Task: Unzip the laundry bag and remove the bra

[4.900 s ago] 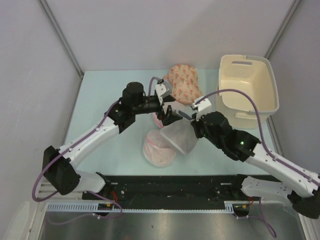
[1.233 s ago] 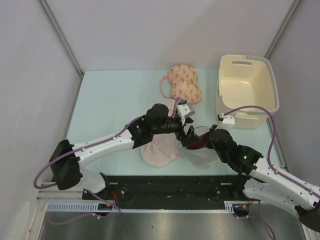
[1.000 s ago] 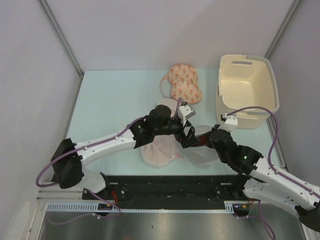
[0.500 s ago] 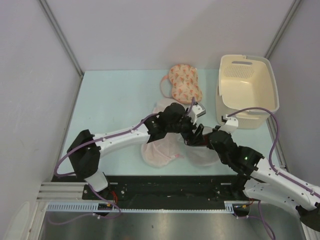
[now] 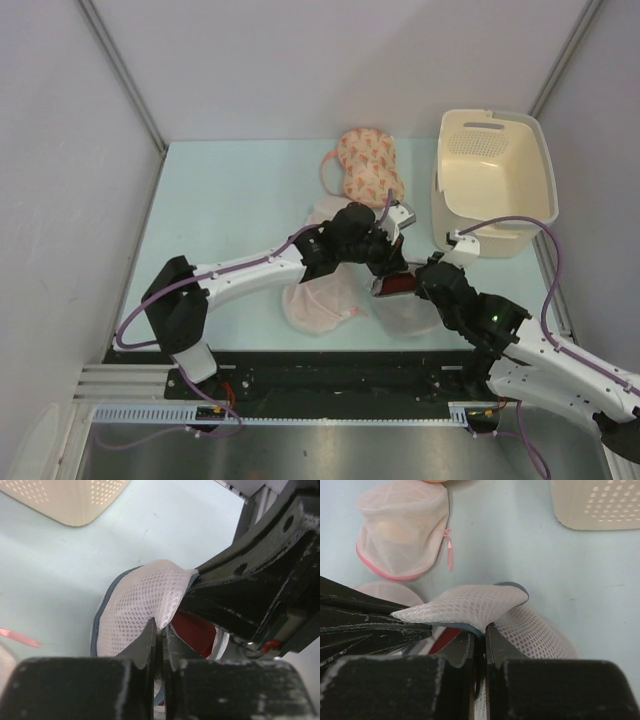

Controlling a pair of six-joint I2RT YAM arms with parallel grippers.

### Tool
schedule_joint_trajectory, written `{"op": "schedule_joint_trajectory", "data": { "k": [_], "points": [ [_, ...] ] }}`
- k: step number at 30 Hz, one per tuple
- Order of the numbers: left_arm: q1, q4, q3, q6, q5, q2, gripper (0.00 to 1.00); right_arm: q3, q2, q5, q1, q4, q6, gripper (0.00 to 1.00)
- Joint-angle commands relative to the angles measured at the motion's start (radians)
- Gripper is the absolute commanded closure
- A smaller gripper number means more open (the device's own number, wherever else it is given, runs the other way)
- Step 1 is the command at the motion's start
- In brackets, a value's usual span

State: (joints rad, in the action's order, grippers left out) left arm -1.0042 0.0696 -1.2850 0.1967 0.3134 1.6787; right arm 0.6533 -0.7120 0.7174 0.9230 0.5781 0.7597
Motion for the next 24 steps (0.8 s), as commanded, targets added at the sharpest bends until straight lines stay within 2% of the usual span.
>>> {"op": "schedule_joint_trajectory", "data": {
  "k": [1,2,3,5,8,13,18,21,22,24],
  "points": [
    [-0.004,0.009,-0.02,0.009,0.044,0.01,1.0,0.049,0.031,0.007,0.008,-0.055,0.01,0.91],
    [-0.004,-0.002,-0.01,0.003,0.043,-0.008,0.99,0.048,0.045,-0.004,0.008,-0.058,0.003,0.48],
    [-0.002,-0.014,0.004,-0.005,0.041,-0.019,1.0,0.049,0.083,-0.037,0.008,-0.064,-0.014,0.37],
    [0.001,-0.062,0.056,-0.037,0.043,-0.057,1.0,0.057,0.13,-0.067,0.004,-0.057,-0.065,0.25],
    [0.009,-0.111,0.104,-0.068,0.07,-0.095,1.0,0.083,0.23,-0.142,-0.009,-0.023,-0.115,0.22],
    [0.01,-0.155,0.13,-0.111,0.075,-0.108,1.0,0.109,0.376,-0.157,-0.044,0.009,-0.145,0.2],
    [0.013,-0.214,0.15,-0.144,0.085,-0.135,1.0,0.12,0.361,-0.18,-0.064,0.02,-0.194,0.2],
    [0.013,-0.357,0.257,-0.193,0.116,-0.192,1.0,0.132,0.335,-0.252,-0.099,0.017,-0.207,0.15],
    [0.013,-0.452,0.289,-0.222,0.11,-0.232,1.0,0.138,0.329,-0.278,-0.134,0.017,-0.207,0.15],
    [0.013,-0.536,0.366,-0.279,0.089,-0.267,1.0,0.141,0.315,-0.383,-0.194,0.014,-0.207,0.14]
  ]
}}
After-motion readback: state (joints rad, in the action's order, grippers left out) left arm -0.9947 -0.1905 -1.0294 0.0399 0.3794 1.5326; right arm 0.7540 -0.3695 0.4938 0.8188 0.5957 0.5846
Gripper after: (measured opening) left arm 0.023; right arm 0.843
